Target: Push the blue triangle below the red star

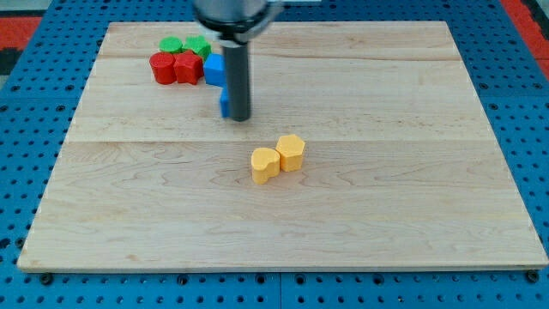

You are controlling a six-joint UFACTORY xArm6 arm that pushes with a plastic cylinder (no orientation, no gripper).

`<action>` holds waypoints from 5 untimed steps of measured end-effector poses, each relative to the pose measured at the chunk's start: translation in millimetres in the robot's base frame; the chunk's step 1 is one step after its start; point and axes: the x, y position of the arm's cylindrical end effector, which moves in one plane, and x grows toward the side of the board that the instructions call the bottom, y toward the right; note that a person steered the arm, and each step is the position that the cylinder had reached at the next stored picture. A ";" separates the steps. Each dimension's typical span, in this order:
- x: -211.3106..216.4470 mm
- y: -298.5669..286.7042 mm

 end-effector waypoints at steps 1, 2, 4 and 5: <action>4.0 -11.8; 11.7 39.7; -0.6 37.4; -15.0 21.6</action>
